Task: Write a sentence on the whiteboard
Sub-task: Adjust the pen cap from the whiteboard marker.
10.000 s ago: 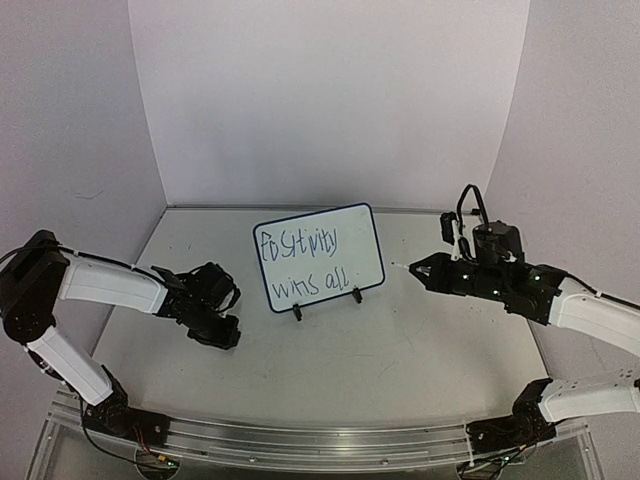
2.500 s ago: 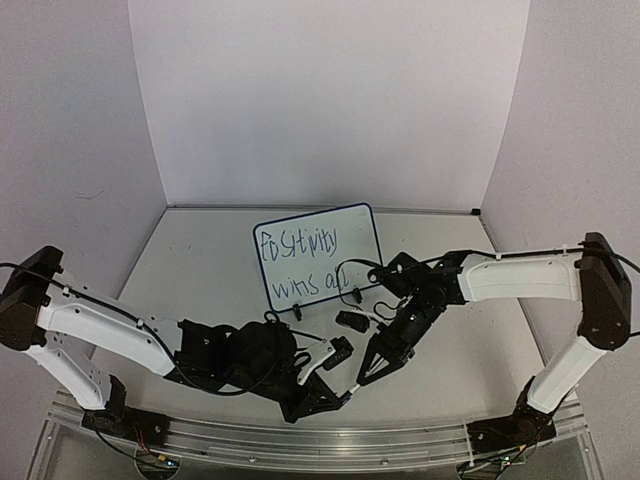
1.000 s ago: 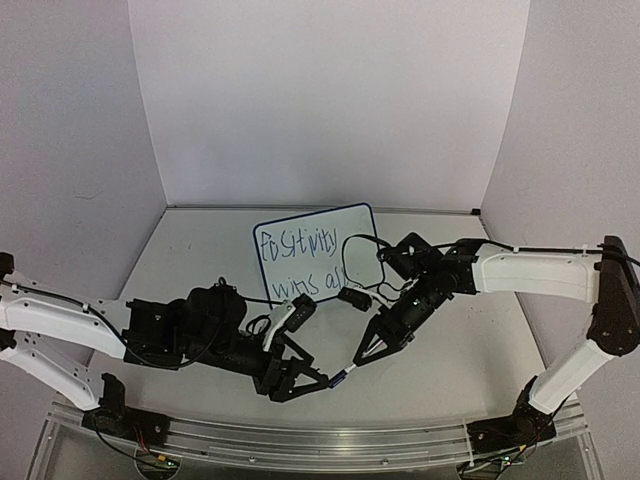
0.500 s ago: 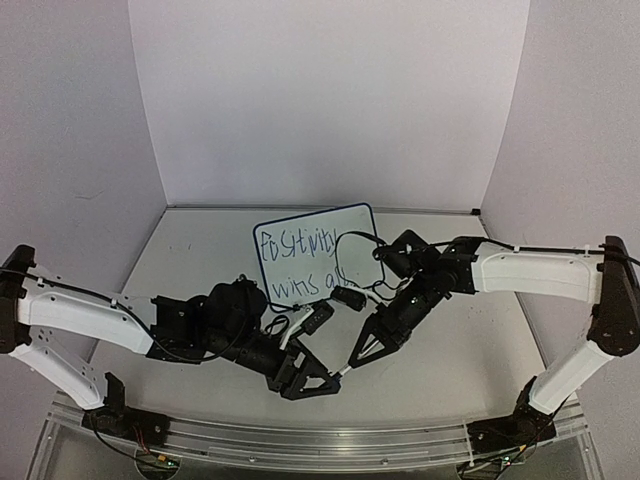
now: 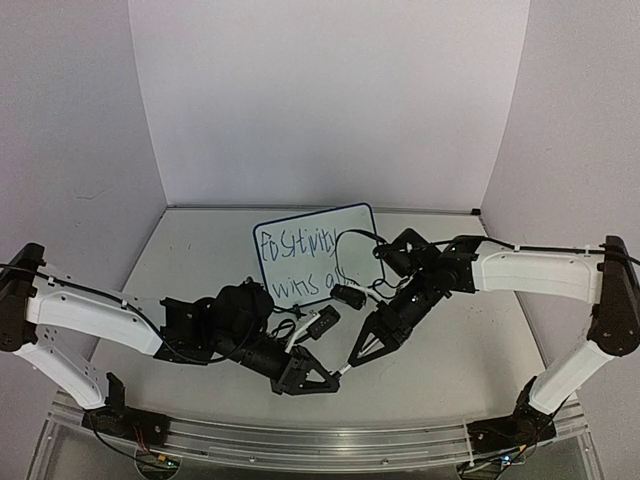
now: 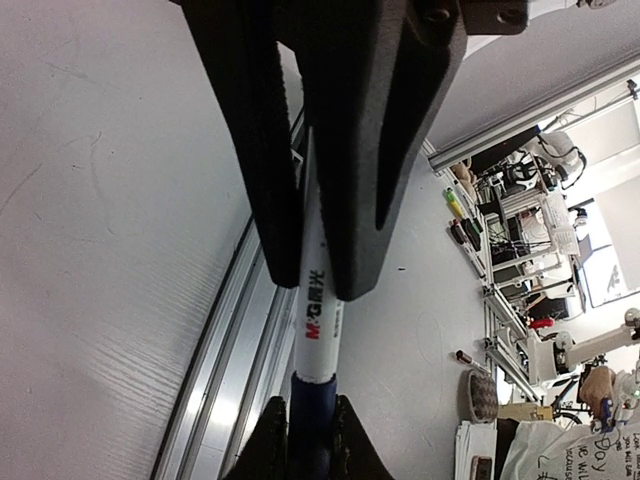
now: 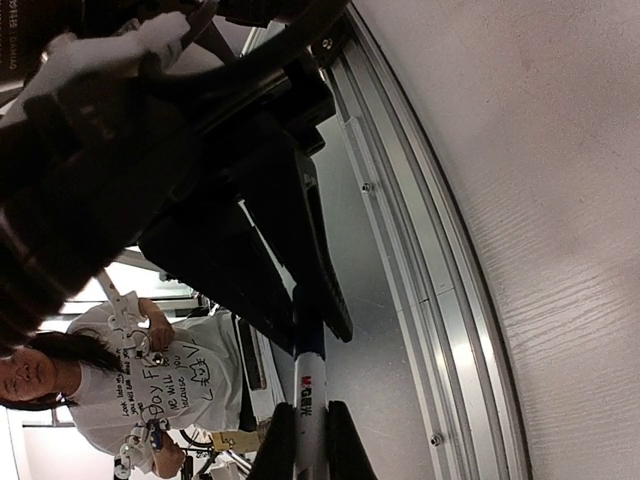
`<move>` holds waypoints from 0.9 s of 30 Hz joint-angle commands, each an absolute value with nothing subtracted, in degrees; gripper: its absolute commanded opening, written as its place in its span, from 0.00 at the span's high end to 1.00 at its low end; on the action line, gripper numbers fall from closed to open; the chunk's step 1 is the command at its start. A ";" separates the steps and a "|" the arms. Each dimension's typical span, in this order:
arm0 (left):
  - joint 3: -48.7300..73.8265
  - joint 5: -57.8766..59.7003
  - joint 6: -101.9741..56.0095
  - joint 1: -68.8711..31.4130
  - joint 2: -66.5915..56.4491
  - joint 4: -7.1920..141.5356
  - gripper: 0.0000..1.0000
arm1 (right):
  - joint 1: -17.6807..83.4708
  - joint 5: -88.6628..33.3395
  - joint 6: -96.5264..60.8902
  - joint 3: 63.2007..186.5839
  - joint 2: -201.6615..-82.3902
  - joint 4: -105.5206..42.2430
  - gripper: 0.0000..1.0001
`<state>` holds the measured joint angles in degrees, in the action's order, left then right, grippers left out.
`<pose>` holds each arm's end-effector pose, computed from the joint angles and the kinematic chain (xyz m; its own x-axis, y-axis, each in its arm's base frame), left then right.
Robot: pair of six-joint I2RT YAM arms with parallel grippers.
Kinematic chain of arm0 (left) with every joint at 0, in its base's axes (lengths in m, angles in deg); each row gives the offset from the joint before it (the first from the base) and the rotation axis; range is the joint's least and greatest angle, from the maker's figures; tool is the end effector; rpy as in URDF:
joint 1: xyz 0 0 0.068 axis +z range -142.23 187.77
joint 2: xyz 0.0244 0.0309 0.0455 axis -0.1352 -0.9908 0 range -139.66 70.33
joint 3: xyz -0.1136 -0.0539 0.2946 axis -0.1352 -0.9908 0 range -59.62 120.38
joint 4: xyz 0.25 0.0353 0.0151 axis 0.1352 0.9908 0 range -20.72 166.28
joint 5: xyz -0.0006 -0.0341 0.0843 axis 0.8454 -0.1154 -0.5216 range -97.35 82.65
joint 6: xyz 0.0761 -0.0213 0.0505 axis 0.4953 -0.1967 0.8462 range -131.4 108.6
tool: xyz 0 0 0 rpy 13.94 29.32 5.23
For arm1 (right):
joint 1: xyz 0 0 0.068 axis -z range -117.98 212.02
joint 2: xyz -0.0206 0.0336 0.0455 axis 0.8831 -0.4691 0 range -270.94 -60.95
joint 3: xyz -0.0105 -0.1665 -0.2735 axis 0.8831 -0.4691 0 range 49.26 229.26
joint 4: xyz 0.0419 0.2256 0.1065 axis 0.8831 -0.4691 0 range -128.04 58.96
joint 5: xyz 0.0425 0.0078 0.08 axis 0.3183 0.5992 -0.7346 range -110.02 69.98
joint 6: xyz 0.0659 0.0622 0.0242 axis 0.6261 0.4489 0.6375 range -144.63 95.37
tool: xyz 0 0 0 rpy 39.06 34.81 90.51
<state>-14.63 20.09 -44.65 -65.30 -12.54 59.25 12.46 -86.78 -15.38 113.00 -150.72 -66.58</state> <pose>0.0606 -0.3329 0.2568 -0.6443 0.4458 -0.6214 0.7347 0.1354 -0.6647 0.1408 0.2851 0.2823 -0.6570 -0.6730 -0.3399 -0.4847 0.0317 0.8741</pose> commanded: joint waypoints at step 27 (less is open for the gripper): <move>-10.36 22.27 -39.01 -62.52 -10.04 49.69 1.00 | 4.30 -92.06 -12.11 113.40 -153.45 -58.17 1.00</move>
